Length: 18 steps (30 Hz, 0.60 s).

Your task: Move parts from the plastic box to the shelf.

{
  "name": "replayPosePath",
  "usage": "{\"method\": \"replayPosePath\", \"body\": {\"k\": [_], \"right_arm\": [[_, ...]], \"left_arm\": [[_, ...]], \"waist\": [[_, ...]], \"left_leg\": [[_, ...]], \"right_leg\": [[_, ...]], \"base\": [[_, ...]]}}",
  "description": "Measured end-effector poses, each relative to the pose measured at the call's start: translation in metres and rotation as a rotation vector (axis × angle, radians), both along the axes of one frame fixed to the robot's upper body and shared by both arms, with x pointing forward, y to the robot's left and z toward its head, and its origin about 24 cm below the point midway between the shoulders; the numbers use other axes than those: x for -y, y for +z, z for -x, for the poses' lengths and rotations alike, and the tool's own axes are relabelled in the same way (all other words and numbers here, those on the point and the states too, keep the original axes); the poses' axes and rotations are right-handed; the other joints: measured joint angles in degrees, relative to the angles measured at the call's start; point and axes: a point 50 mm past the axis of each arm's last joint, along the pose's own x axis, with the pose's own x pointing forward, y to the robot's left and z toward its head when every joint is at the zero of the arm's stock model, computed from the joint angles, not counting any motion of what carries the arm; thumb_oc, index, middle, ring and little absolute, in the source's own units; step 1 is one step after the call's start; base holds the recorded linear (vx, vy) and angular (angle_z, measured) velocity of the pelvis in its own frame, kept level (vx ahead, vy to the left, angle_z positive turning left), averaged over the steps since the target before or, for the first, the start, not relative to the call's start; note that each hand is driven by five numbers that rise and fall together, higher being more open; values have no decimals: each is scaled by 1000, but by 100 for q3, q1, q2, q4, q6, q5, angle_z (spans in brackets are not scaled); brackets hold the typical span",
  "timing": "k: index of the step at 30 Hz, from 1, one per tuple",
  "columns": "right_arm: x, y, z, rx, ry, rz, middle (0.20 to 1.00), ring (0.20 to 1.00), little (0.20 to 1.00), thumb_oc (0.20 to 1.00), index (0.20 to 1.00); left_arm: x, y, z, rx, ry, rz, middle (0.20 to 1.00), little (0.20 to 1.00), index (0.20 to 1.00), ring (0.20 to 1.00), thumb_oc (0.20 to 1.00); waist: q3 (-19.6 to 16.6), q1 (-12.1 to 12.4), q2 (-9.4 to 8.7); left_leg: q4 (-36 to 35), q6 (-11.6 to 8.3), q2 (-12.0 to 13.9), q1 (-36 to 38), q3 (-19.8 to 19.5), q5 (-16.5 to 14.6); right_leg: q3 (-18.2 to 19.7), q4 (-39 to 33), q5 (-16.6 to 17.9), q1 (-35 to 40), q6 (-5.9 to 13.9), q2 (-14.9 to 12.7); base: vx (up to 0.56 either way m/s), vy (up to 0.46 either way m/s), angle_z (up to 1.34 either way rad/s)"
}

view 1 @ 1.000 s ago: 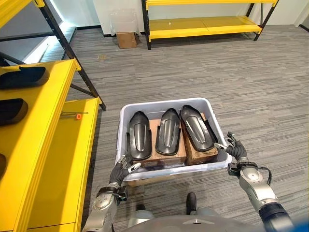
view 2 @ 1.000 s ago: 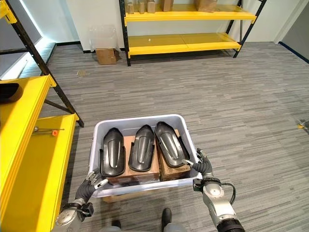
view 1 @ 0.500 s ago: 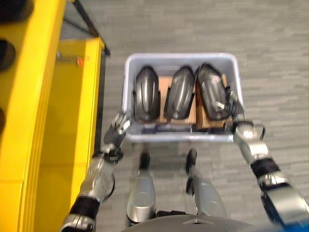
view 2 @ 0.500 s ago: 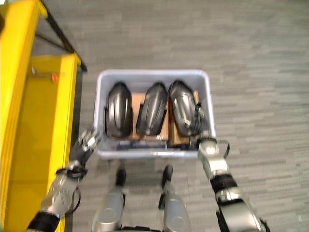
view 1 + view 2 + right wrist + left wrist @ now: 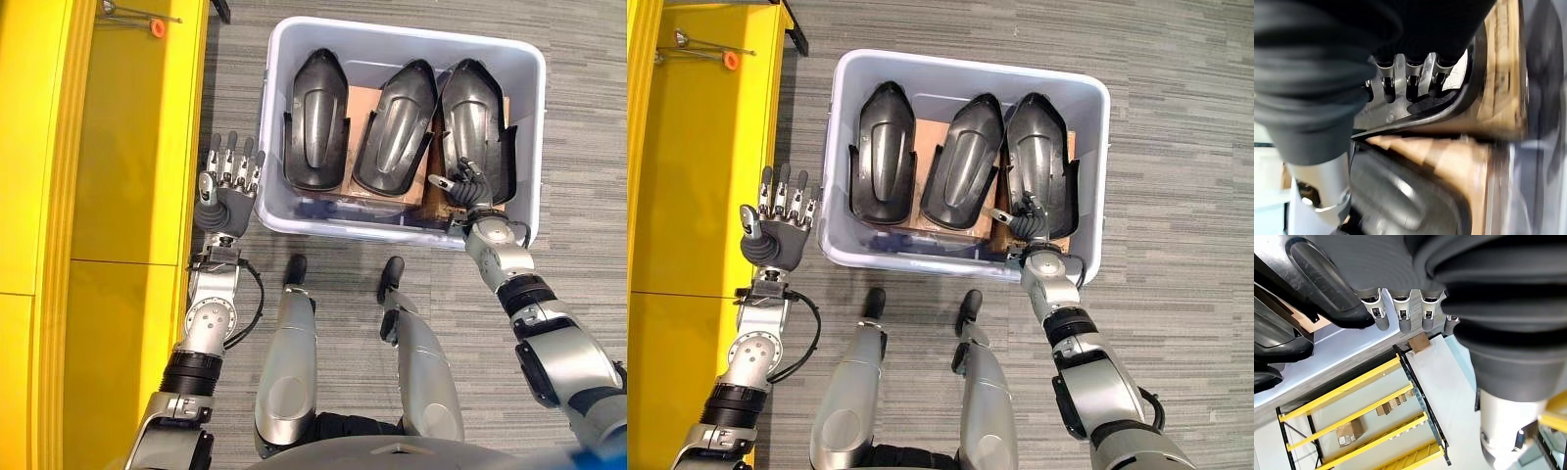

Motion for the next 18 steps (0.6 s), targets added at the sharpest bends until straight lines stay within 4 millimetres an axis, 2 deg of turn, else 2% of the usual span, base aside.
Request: {"method": "replayPosePath", "body": {"k": [4, 7, 11, 15, 18], "right_arm": [[-30, 13, 0, 61, 188, -59, 1000, 1000, 1000, 1000, 1000], [-48, 12, 4, 52, 254, -66, 1000, 1000, 1000, 1000, 1000], [-56, 19, 6, 86, 275, -46, 1000, 1000, 1000, 1000, 1000], [-68, 30, 7, 178, 155, 102, 1000, 1000, 1000, 1000, 1000], [-52, 51, 6, 339, -89, 303, 1000, 1000, 1000, 1000, 1000]], "left_arm": [[2, -4, 1, -17, -21, 31, 1000, 1000, 1000, 1000, 1000], [4, -6, 2, -29, -35, 29, 1000, 1000, 1000, 1000, 1000], [10, -9, 2, -44, -74, 22, 1000, 1000, 1000, 1000, 1000], [16, -9, 2, -32, -100, 13, 1000, 1000, 1000, 1000, 1000], [17, -9, 3, -17, -101, 3, 1000, 1000, 1000, 1000, 1000]], "waist": [[-4, -8, -6], [-3, -31, -6], [-3, -38, -6], [-4, -23, -6], [-4, -21, -6]], "left_leg": [[46, 13, -9, -104, -5, -26], [129, 3, -17, -183, -37, -45], [108, 4, -16, -178, -58, -45], [77, 2, -16, -172, -40, -42], [88, 15, -45, -175, 15, -39]], "right_leg": [[-2, 48, -17, -99, 15, -5], [-1, 192, -34, -212, -2, -4], [1, 181, -36, -212, -5, -4], [4, 125, -21, -186, 10, -4], [71, 33, 50, -176, 34, -22]], "base": [[5, -8, 0], [0, 0, 0], [0, 0, 0], [-11, 30, 0], [-17, 90, -6]]}}
